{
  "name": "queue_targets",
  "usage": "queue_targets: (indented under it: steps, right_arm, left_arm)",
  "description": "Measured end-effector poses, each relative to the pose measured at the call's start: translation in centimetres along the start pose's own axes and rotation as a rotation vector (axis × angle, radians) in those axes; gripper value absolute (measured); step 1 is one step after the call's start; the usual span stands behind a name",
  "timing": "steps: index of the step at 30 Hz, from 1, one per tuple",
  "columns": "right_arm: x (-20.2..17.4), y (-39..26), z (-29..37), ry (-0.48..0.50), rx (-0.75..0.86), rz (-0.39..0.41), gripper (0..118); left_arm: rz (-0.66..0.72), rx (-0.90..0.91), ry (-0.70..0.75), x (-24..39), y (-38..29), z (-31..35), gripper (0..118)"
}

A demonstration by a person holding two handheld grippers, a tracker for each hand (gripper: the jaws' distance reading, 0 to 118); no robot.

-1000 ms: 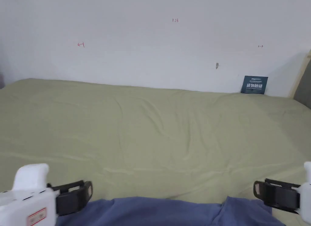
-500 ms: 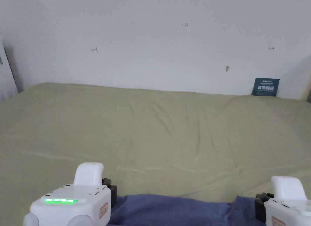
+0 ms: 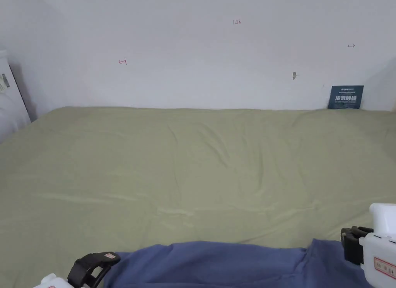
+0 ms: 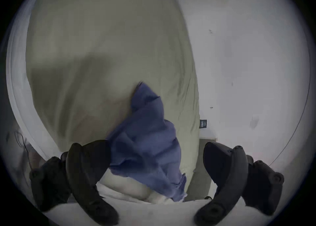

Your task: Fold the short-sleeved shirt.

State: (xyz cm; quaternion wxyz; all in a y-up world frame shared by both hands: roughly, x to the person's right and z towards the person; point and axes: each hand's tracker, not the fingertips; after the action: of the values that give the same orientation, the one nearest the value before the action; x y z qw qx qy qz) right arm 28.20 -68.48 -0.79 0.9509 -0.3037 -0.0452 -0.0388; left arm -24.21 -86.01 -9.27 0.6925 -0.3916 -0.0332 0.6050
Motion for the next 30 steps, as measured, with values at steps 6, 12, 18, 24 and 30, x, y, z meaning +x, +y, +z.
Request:
queue_targets:
  steps: [6,12,18,24,30]
  right_arm:
    - [0.5,-0.2,-0.6,0.030,-0.003,-0.031,0]
    - [0.4,-0.6,-0.5,0.044,-0.014,-0.051,0]
    - [1.0,-1.1,0.3,0.038,-0.015,-0.042,0]
    - [2.1,-1.1,0.9,0.030,-0.004,-0.056,0]
    - [3.8,-0.6,2.2,0.001,0.032,-0.083,0]
  left_arm:
    - [-0.009,0.112,0.022,0.0,-1.2,-0.6,106]
    - [-0.167,0.150,0.273,1.2,-2.5,-2.7,11]
    - [-0.240,0.207,0.186,3.7,-2.9,-0.8,10]
    - [-0.674,0.266,-0.005,11.2,-6.5,1.0,10]
    - [-1.136,0.080,-0.096,17.9,-15.7,-3.2,10]
